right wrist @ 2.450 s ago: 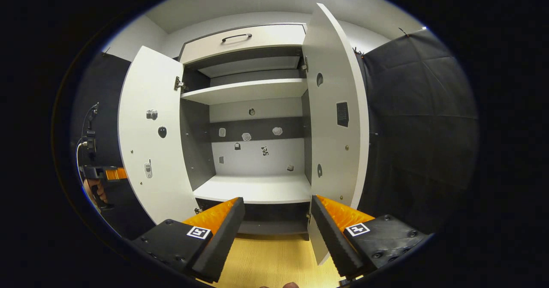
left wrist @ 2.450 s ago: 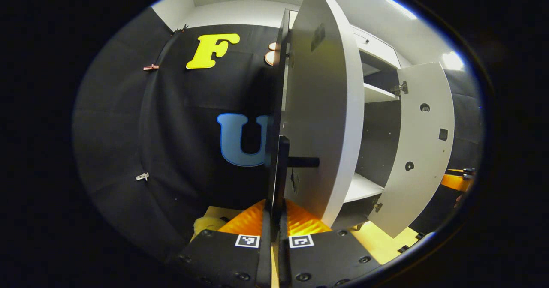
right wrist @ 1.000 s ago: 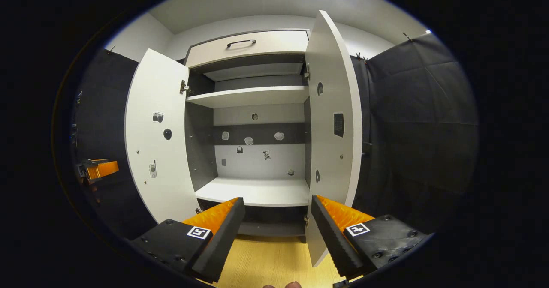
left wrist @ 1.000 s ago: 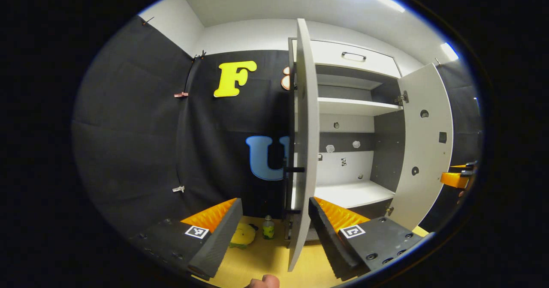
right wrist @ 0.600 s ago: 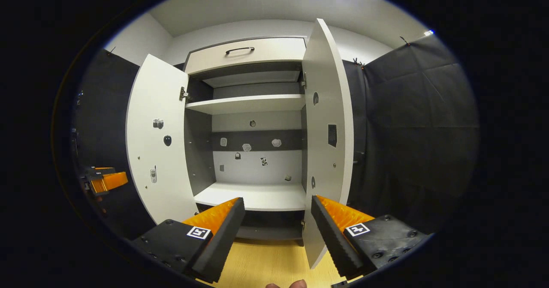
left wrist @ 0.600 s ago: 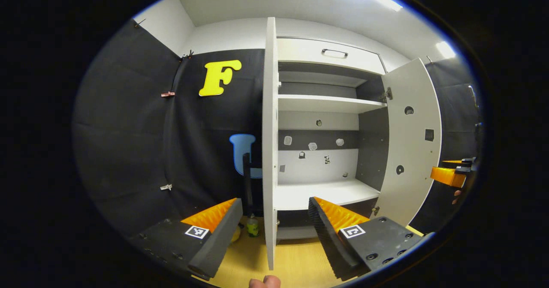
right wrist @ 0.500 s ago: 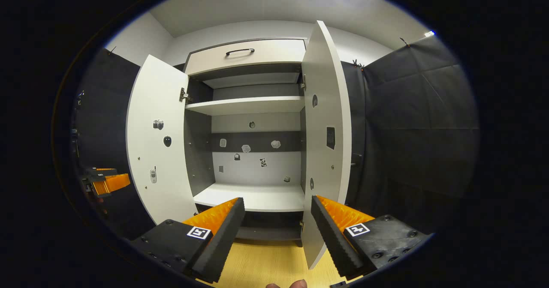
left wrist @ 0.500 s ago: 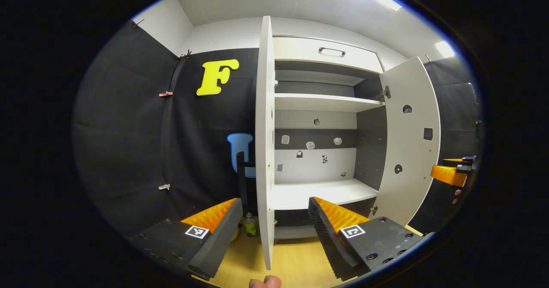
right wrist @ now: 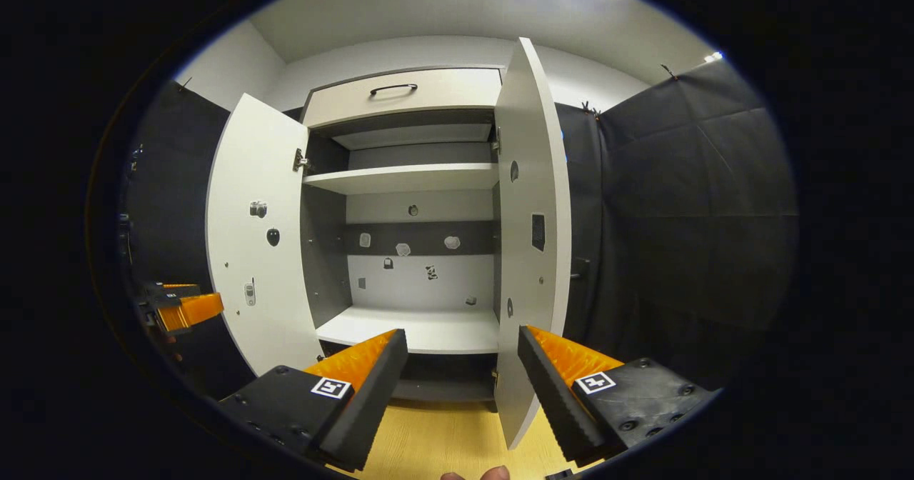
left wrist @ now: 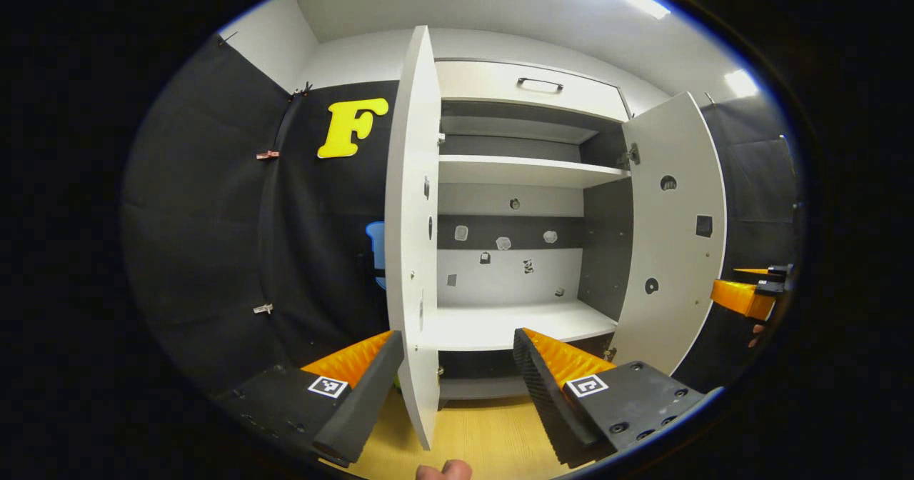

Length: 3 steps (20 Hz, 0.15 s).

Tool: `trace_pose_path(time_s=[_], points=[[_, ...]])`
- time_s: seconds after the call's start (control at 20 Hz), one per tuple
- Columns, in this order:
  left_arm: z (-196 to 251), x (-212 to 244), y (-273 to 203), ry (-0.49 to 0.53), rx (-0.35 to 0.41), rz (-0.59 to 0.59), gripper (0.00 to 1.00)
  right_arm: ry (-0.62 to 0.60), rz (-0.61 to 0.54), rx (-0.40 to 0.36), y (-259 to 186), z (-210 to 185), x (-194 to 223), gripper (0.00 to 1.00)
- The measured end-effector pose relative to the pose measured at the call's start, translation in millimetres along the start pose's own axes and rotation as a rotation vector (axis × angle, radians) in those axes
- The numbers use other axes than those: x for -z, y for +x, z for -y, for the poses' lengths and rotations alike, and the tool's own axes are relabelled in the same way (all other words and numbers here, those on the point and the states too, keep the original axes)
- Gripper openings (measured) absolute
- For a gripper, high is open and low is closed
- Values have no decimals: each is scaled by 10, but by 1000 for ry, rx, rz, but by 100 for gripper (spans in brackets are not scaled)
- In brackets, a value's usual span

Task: Open the right door of the double-door shoe cabinet with the right hand, and open the left door with the left hand.

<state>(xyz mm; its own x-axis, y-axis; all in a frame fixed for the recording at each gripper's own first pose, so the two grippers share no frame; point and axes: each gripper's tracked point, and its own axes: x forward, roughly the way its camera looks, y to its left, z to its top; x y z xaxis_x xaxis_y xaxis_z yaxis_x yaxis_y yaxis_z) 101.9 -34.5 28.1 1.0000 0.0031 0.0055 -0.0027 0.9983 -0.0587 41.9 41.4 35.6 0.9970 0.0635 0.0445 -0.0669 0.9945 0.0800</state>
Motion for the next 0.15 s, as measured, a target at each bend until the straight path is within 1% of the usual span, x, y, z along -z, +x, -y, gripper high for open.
trace_pose_path(time_s=[0.15], points=[[36, -25, 9, 9, 3, 7, 95, -5, 0, -9, -5, -28, 3, 98]])
